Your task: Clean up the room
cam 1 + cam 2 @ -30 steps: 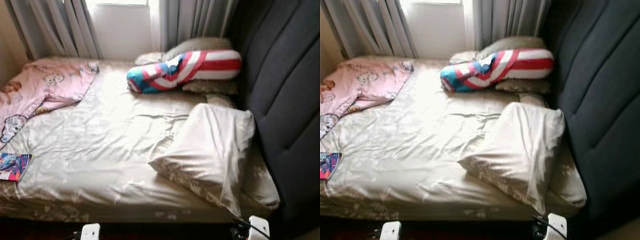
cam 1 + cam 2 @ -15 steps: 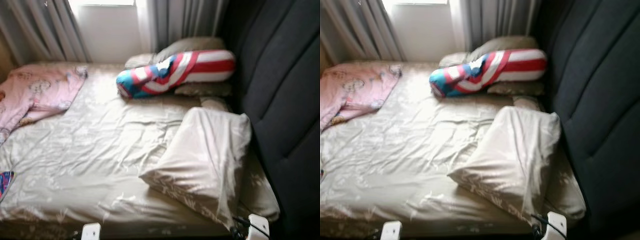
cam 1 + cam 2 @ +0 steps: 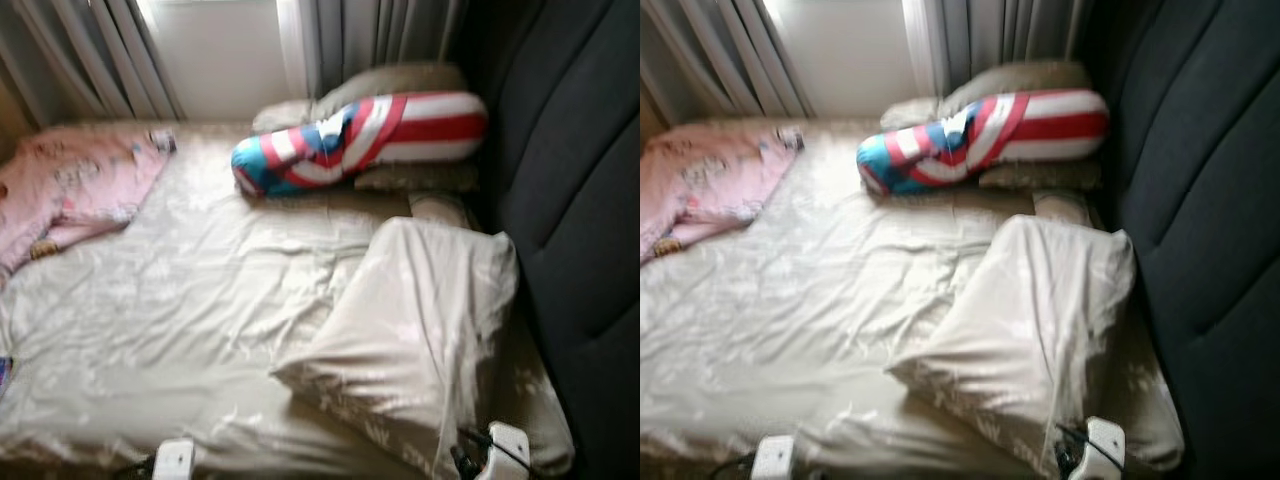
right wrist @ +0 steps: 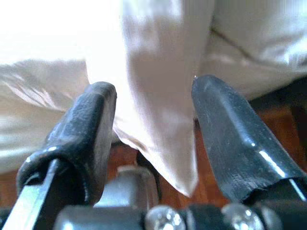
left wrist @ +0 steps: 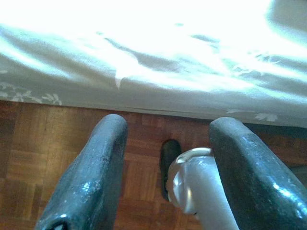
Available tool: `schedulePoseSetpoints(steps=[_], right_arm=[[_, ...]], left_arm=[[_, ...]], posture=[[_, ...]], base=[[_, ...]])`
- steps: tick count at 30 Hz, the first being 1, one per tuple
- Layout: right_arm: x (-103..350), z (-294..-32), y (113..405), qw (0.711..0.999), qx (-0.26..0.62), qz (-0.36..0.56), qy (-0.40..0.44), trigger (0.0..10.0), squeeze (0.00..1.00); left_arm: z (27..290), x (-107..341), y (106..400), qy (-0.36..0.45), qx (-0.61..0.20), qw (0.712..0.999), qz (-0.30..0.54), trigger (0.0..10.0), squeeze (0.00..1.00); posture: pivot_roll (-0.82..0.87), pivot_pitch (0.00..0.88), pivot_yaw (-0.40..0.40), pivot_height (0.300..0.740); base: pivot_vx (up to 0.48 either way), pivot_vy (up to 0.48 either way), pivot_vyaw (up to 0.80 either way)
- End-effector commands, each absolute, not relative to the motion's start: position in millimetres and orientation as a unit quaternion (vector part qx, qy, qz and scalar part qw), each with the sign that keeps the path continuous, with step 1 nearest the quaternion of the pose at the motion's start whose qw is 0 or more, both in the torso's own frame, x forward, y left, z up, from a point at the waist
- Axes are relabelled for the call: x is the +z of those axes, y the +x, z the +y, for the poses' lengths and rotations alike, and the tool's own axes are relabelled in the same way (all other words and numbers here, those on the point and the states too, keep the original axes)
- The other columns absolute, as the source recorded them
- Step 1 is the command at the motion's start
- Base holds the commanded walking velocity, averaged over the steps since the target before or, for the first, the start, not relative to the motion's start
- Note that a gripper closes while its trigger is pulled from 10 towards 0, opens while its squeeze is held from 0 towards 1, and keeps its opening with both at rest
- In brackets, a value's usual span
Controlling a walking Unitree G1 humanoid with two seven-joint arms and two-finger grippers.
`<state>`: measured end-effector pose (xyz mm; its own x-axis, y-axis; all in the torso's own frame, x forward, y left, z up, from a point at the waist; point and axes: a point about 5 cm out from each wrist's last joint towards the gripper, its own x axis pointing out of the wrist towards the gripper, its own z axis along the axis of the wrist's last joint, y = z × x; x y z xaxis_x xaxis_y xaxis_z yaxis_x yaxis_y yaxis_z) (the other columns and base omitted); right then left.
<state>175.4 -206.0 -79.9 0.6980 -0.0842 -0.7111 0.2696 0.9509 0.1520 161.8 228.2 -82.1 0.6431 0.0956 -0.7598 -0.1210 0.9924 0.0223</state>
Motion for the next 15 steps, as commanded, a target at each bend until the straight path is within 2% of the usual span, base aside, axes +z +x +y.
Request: schedulePoseSetpoints(steps=[1, 15], right_arm=[[-83.4, -201.8, 168.3, 0.91, -0.097, 0.379, 0.134, 10.0, 0.0], [-77.8, -200.6, 175.3, 0.925, -0.068, 0.347, 0.139, 10.0, 0.0]], left_arm=[[233.4, -84.2, 153.7, -0.015, 0.065, 0.902, 0.426, 10.0, 0.0], [236.5, -82.0, 155.9, -0.023, 0.067, 0.907, 0.415, 10.0, 0.0]], posture=[[0.07, 0.047, 0.005, 0.738], [0.06, 0.027, 0.011, 0.738]], base=[[0.0, 0.0, 0.0], [0.0, 0.0, 0.0]])
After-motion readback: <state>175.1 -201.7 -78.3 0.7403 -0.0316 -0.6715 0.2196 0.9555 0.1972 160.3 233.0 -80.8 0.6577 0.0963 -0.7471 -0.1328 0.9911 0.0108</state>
